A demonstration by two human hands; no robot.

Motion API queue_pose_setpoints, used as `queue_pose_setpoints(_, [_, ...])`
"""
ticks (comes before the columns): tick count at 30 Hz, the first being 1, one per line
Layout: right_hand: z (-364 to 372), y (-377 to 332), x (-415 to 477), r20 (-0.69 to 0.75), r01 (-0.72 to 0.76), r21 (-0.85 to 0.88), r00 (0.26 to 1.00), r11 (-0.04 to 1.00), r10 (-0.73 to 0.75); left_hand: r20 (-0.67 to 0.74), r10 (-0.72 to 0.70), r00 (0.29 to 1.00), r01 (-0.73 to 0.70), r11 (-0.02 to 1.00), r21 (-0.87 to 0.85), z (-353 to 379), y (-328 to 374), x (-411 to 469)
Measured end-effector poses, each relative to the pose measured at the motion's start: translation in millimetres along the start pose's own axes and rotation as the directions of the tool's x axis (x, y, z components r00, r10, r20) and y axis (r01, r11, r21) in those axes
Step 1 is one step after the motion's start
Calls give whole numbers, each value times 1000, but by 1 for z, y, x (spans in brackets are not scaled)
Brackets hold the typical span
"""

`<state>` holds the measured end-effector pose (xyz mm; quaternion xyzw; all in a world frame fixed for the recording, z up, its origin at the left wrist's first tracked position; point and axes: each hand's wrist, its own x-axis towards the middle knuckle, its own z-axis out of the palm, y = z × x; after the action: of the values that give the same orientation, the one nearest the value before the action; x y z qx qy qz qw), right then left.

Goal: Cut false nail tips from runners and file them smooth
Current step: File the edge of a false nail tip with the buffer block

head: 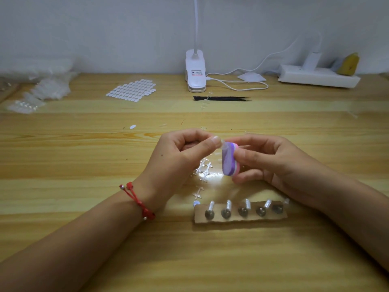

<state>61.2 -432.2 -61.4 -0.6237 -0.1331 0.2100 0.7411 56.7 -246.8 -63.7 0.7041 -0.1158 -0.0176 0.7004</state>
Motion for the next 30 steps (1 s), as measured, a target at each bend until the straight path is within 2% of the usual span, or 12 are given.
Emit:
queue_pose_setpoints(3, [-3, 2, 0, -64, 14, 48, 998, 999, -11, 27, 15, 1000, -16, 1000, 24, 0, -1, 0])
queue_pose_setpoints(8, [-2, 1, 1, -2, -20, 0, 1000, 1000, 20, -6, 19, 1000, -19, 999, 27, 0, 0, -1])
queue_pose_setpoints(11, [-1, 2, 1, -39, -3, 39, 999, 999, 5, 68, 52, 996, -59, 994, 94, 2, 1, -3])
queue_pose_setpoints(15, [-1, 2, 2, -23, -9, 39, 1000, 999, 10, -16, 44, 999, -43, 997, 58, 0, -2, -2])
queue_pose_setpoints(19, [-2, 2, 2, -48, -8, 39, 999, 999, 10, 45, 83, 996, -87, 991, 102, 3, 0, -3])
queue_pose_setpoints(22, [-3, 2, 2, -21, -25, 17, 999, 1000, 25, -30, 55, 998, -53, 997, 62, 1, 0, -2])
queue_pose_setpoints(26, [-3, 2, 2, -41, -19, 42, 999, 999, 21, 64, 54, 997, -62, 991, 120, 3, 1, -4])
queue_pose_setpoints(30, [-2, 1, 2, -37, -25, 48, 999, 999, 27, 6, 54, 999, -54, 994, 93, 1, 1, -2])
